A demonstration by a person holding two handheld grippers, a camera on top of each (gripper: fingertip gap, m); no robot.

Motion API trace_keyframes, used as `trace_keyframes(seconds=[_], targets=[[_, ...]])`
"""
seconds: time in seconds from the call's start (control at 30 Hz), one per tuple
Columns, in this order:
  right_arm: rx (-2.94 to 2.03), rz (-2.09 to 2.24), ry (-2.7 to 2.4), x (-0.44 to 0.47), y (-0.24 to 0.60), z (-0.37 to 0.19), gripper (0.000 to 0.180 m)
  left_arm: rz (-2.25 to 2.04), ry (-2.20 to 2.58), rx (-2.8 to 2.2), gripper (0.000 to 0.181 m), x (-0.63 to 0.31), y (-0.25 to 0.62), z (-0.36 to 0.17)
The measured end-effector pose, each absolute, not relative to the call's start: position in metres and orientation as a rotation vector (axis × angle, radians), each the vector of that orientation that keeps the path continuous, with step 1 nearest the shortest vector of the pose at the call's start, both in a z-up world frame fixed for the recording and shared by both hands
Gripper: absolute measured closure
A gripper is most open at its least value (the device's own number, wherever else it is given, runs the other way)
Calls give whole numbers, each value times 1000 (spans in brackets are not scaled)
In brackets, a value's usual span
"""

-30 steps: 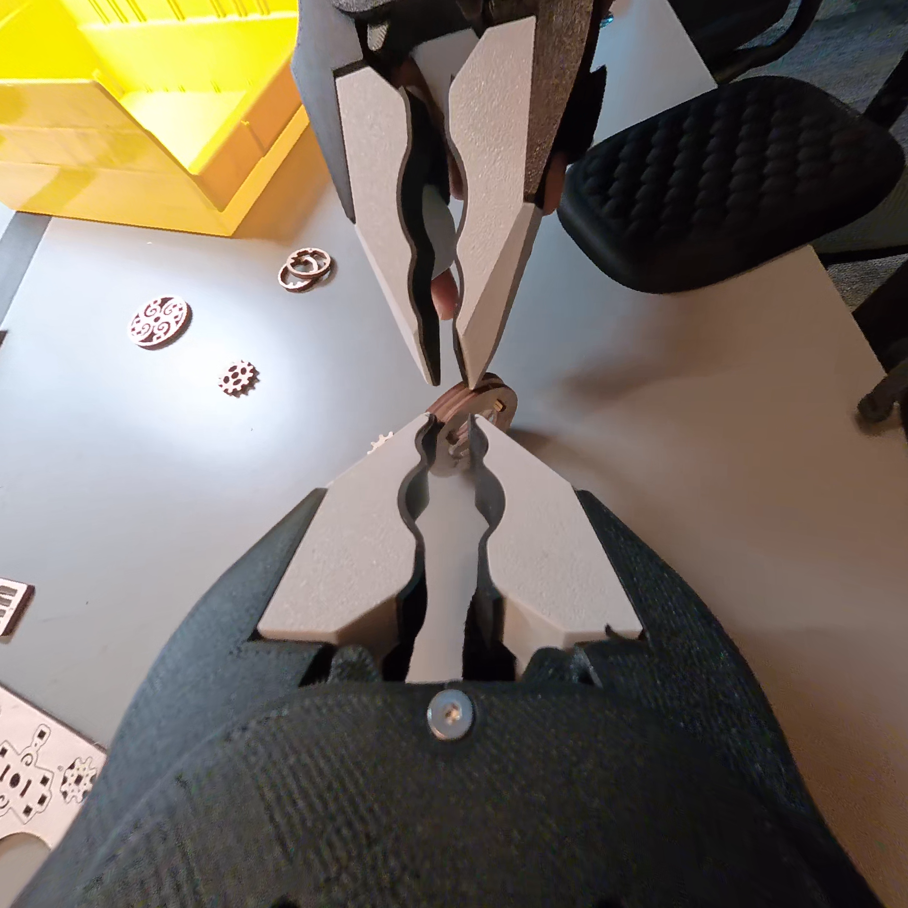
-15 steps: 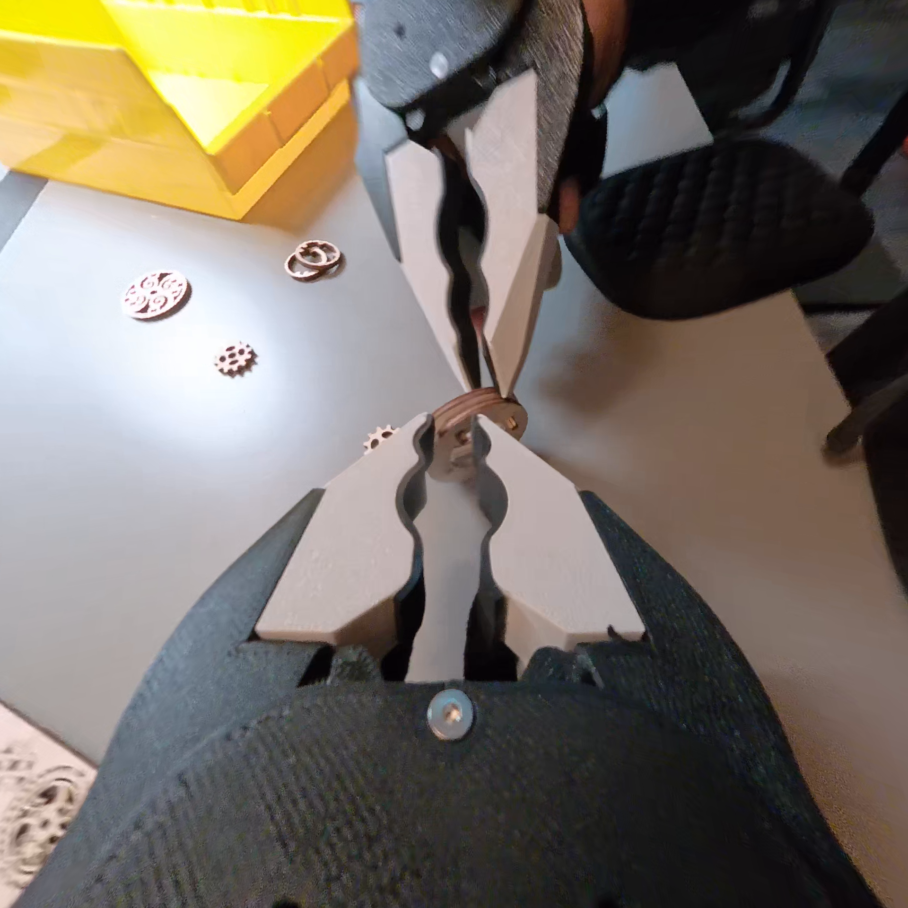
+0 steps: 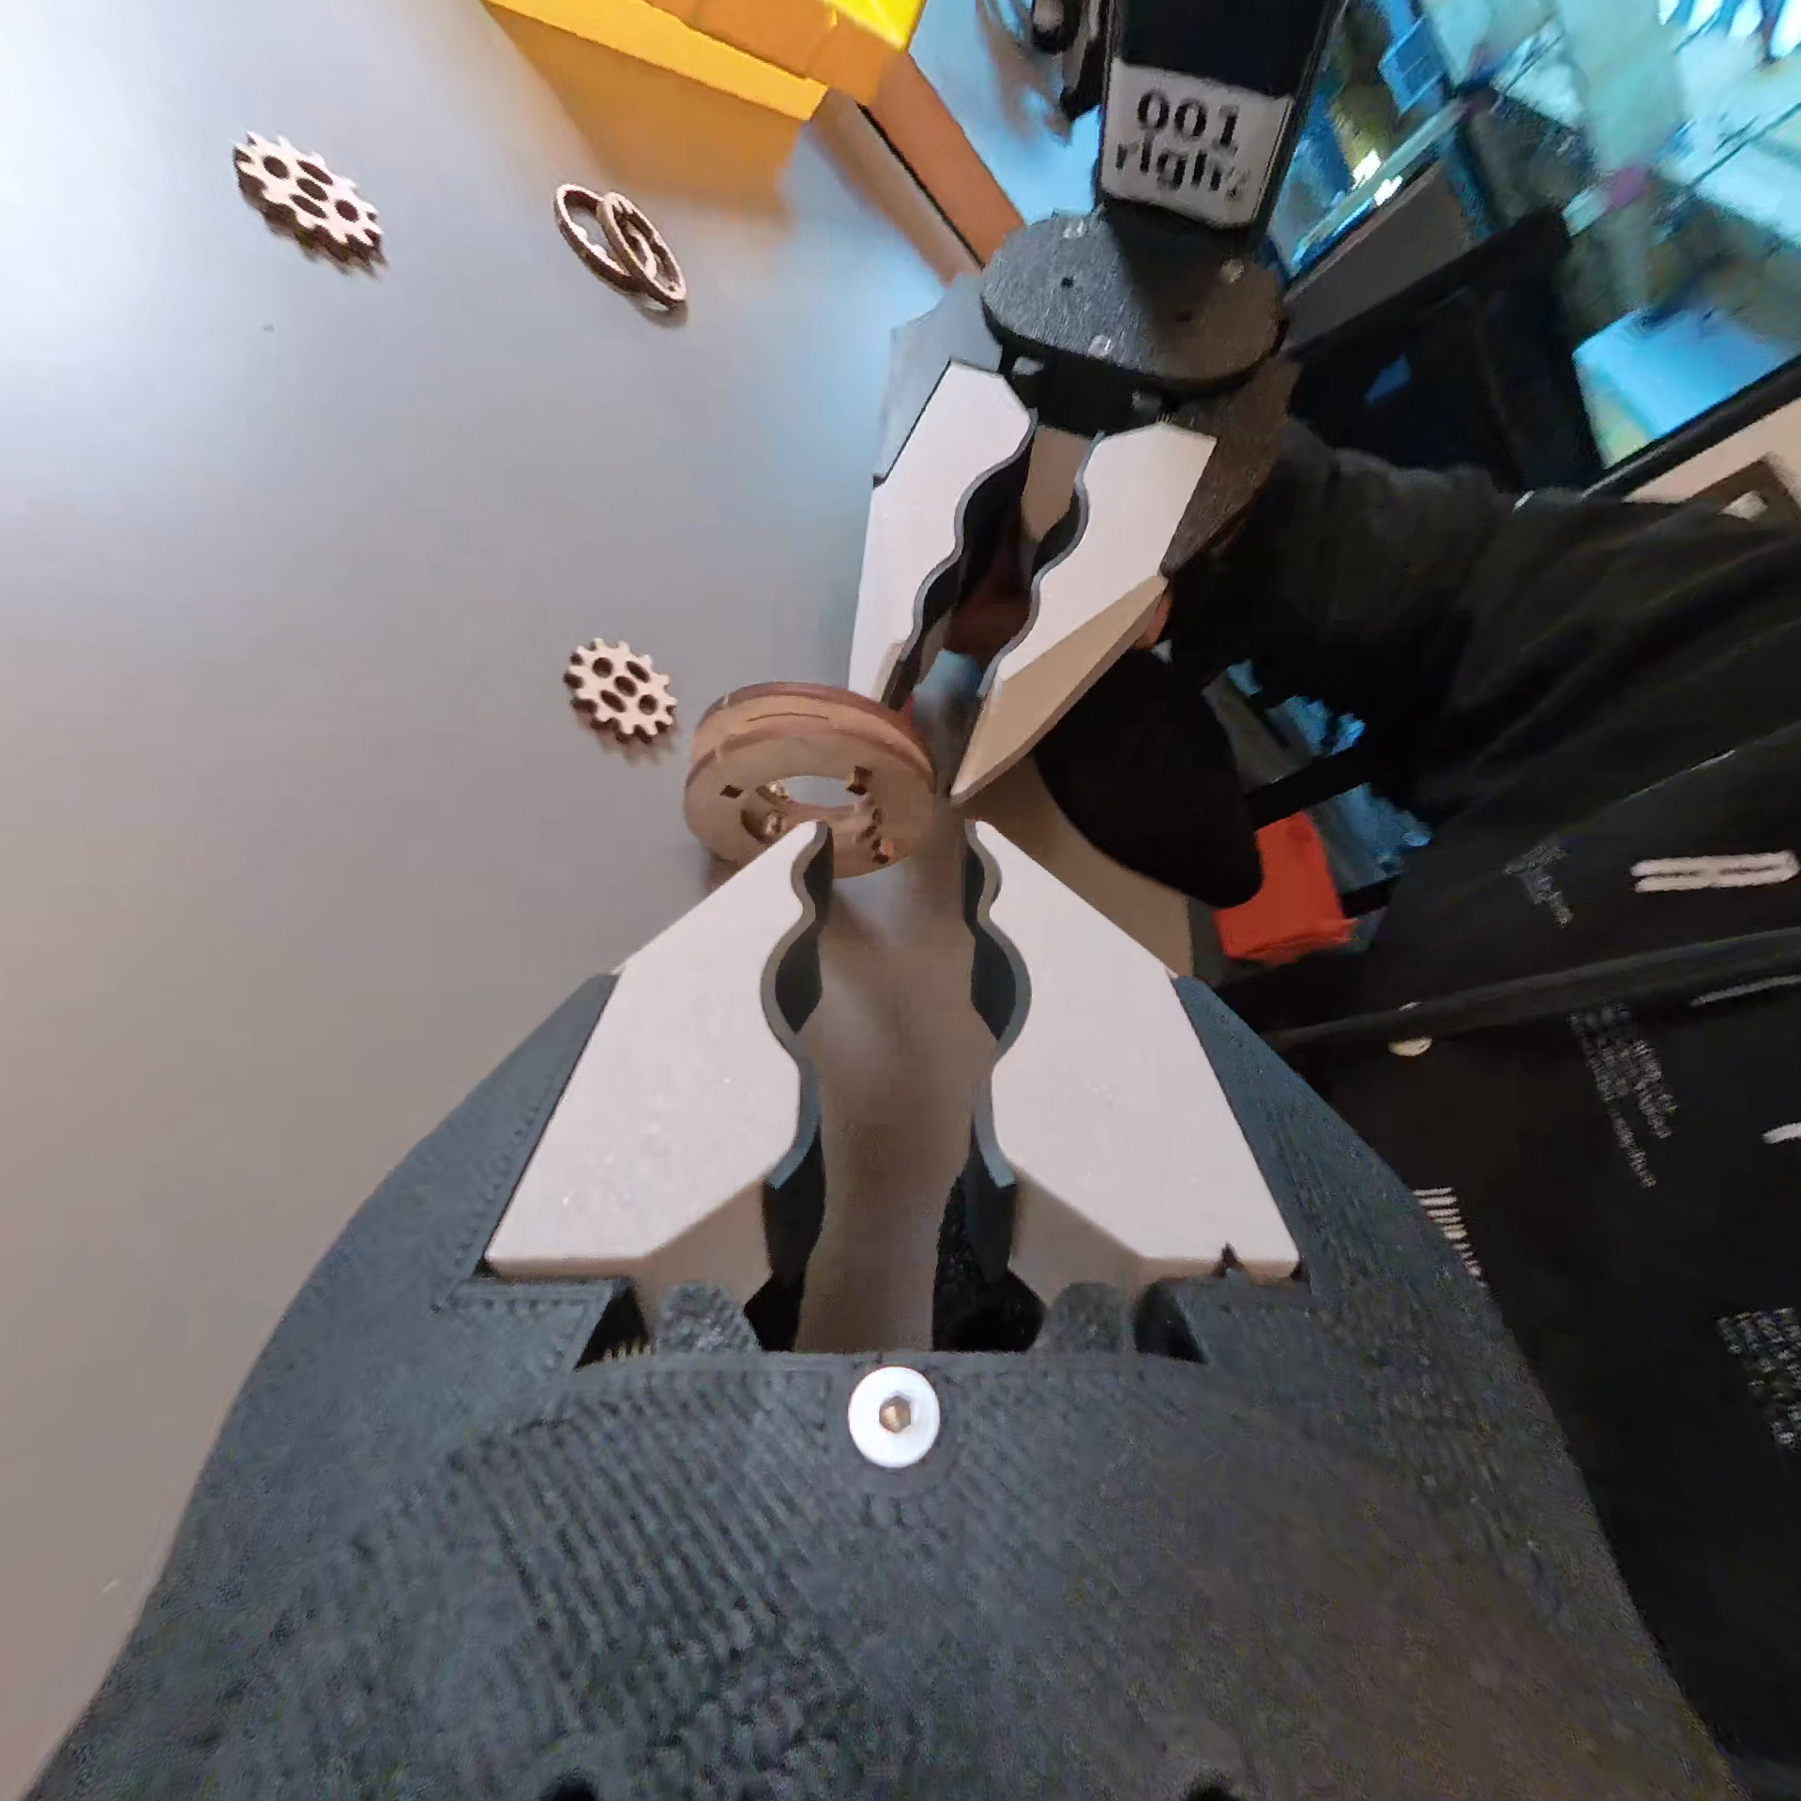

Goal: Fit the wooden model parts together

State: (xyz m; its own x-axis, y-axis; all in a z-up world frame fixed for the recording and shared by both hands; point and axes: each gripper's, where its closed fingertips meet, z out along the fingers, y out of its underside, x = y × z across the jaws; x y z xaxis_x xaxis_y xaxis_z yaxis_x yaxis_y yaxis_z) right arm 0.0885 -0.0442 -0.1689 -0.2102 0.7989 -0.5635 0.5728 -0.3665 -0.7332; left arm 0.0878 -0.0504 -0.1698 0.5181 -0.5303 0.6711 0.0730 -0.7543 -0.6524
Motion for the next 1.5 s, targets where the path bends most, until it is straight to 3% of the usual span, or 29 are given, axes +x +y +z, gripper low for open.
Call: trace_keyframes(seconds=[0.43, 1.23, 1.3, 1.5], targets=[[-1611, 1725, -1568, 79, -53, -147, 169, -1688, 73, -1894, 169, 88, -48, -143], [-1287, 1785, -1624, 86, -69, -120, 170, -1552, 442, -1837, 171, 88, -69, -119], [-1259, 1863, -1499, 95, -52, -103, 180, -1492, 396, -1851, 171, 65, -66, -123], [-1310, 1729, -1496, 87, -41, -112, 174, -1487, 405, -1879, 170, 63, -65, -129]])
